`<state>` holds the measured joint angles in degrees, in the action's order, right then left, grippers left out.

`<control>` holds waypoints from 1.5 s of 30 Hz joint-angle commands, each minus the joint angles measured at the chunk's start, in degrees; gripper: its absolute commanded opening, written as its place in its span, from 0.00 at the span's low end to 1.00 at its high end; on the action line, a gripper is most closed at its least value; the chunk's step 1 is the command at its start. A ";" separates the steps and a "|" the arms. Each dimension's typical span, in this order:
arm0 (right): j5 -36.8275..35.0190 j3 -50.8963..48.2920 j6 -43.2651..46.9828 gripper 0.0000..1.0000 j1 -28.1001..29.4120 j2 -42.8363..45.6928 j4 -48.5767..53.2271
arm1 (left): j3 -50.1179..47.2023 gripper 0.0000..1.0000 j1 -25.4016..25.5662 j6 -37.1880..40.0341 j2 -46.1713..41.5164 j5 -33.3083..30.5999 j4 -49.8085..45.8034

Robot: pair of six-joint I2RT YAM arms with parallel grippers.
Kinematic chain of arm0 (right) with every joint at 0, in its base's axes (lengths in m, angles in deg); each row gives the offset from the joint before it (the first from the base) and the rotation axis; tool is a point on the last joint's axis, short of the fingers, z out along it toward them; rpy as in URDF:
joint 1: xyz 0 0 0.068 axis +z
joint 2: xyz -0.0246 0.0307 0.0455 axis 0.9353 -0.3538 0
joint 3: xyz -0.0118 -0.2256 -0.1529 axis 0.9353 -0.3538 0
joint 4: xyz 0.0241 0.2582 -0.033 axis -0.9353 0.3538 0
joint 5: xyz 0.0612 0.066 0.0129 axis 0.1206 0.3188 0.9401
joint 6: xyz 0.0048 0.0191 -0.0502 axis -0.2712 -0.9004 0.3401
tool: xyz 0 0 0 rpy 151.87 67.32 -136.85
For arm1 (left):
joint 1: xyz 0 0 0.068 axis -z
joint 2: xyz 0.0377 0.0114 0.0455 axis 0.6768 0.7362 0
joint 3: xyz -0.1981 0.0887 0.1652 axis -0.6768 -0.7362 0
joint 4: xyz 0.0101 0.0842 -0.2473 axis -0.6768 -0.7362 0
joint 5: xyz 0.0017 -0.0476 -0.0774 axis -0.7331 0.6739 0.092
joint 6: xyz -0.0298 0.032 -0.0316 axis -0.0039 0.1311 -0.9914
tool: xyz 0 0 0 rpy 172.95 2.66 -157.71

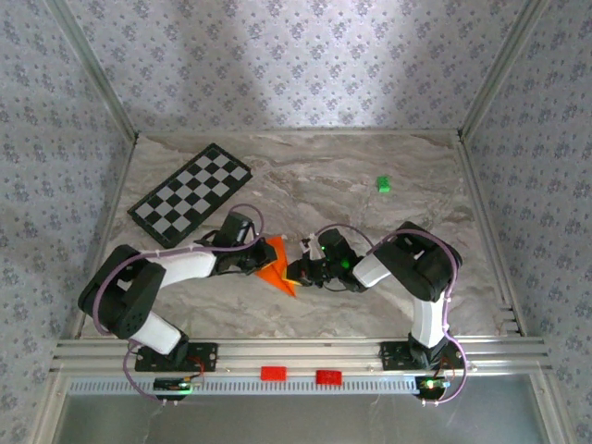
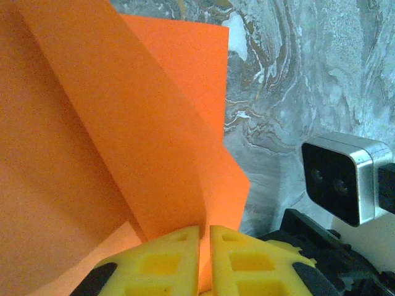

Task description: Fold a paper plane with a square sheet of paper (pick it up from the middle)

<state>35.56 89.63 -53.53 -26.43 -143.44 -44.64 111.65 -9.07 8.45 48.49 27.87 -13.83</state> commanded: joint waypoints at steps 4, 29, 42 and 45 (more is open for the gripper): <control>0.86 0.16 -1.80 0.00 -0.67 -2.26 1.17 | 2.48 0.12 0.32 0.04 2.78 -1.22 0.58; -0.39 -0.43 -2.30 0.00 -1.60 -1.99 3.63 | 3.67 0.12 0.33 1.36 6.47 -2.00 0.10; -2.85 -0.30 -0.45 0.06 -1.35 0.97 8.51 | 4.37 0.09 0.47 3.14 10.11 -1.48 -2.99; -3.33 -0.06 0.09 0.07 -1.26 2.23 10.28 | 4.01 0.08 0.46 3.39 10.99 -1.69 -3.36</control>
<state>34.97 89.70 -54.87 -27.08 -142.18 -41.90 116.06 -9.03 10.46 56.60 27.39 -13.85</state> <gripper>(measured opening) 0.070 0.087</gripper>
